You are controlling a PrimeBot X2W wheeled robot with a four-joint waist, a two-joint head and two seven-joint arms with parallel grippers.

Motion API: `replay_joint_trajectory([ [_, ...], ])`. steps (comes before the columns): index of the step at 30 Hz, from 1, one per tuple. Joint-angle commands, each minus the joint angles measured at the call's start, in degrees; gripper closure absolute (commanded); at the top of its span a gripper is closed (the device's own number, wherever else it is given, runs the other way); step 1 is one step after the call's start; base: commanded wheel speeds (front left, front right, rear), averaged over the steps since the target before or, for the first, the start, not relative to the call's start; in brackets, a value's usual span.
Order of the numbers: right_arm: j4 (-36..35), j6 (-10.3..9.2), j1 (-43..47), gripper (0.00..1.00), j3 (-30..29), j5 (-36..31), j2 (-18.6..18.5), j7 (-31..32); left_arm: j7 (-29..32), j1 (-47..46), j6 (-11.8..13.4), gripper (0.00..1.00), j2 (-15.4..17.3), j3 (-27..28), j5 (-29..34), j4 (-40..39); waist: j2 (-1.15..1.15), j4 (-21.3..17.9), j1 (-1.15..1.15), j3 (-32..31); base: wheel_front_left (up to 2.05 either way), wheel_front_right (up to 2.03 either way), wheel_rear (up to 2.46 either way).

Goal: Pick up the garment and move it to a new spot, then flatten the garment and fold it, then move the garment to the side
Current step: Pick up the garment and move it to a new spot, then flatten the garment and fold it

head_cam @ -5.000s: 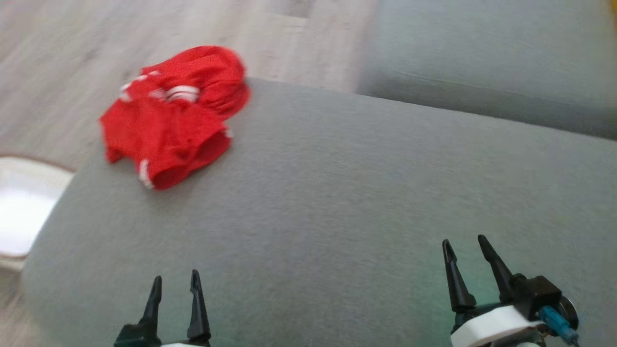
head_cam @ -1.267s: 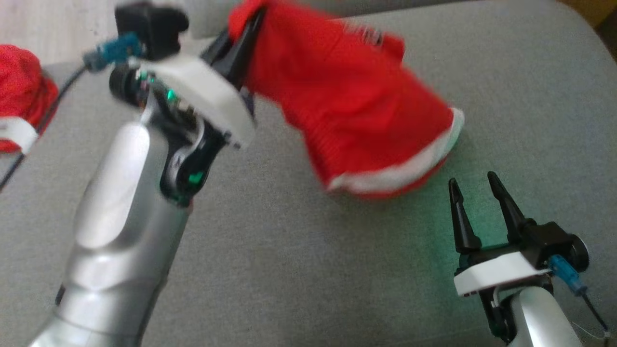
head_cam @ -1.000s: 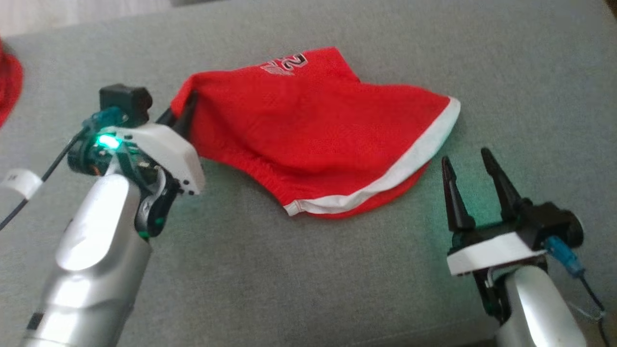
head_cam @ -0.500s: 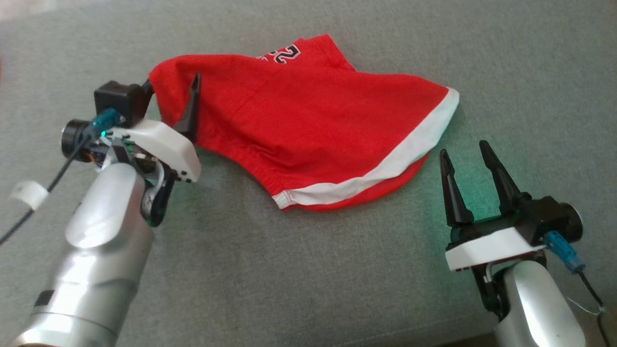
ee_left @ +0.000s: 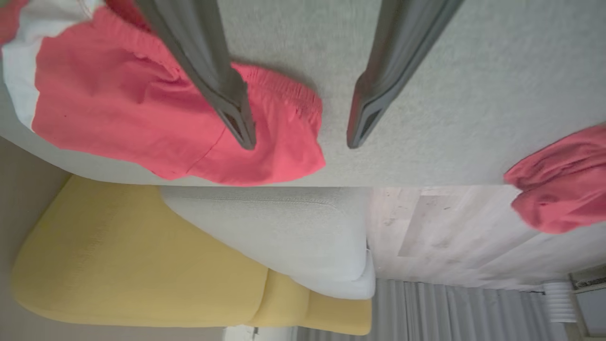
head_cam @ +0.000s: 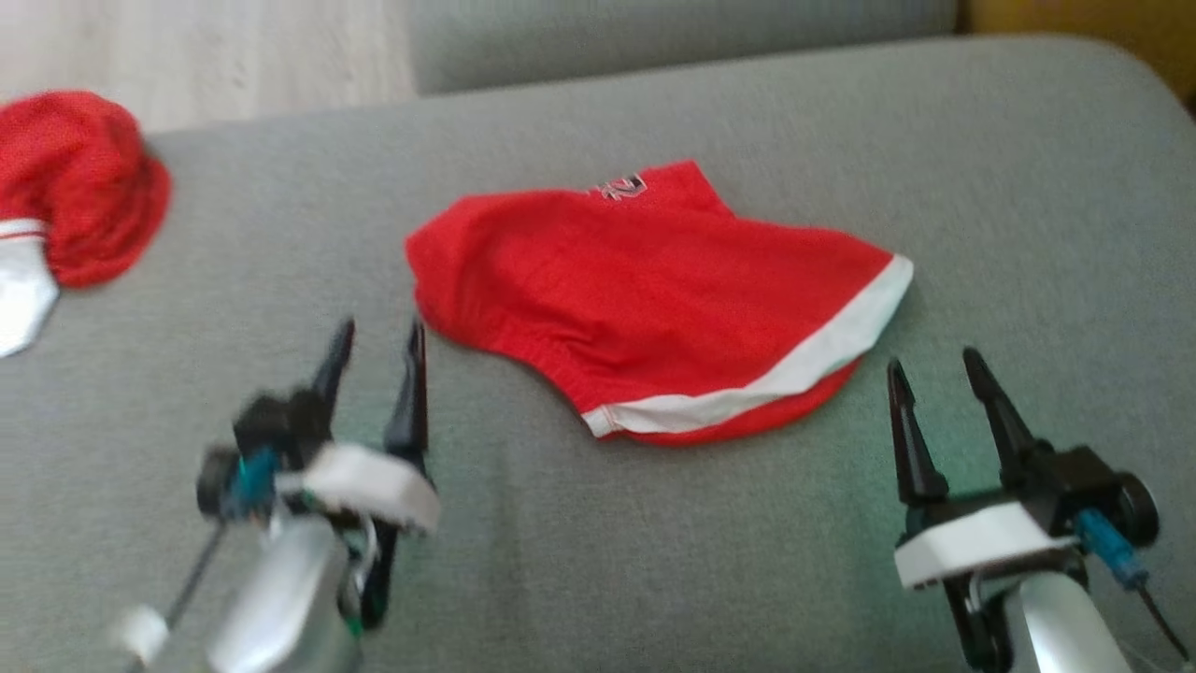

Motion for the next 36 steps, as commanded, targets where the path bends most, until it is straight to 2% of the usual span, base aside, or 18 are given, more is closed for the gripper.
replay_joint_trajectory([
  [1, -1.6, -0.04, -0.5, 0.00, 1.1, -0.3, -0.2, -0.6, -0.8, -0.5, 0.6, 0.00, 0.6, 2.0, -0.4, -2.4, 0.00, 2.1, 0.01, -2.7, 0.00, 0.00, 0.00],
  [13, -2.0, -0.04, 5.5, 0.00, 0.6, 0.7, -0.2, -0.6, -2.0, 18.2, 6.1, 0.00, -1.9, 4.4, -0.3, -14.6, 0.00, 4.8, 0.01, -7.5, 0.00, 0.00, 0.00],
  [21, -1.9, -0.04, 6.8, 0.00, 0.8, 1.6, -0.2, -0.6, -2.0, 22.5, 6.3, 0.00, -2.4, 5.8, 1.8, -16.6, 0.00, 5.3, 0.01, -8.2, 0.00, 0.00, 0.00],
  [36, -1.1, -0.04, 6.4, 0.00, 0.9, 1.9, -0.2, -0.6, -2.0, 22.9, 5.5, 0.00, -3.1, 6.7, 2.9, -15.8, 0.00, 5.4, 0.01, -8.1, 0.00, 0.00, 0.00],
])
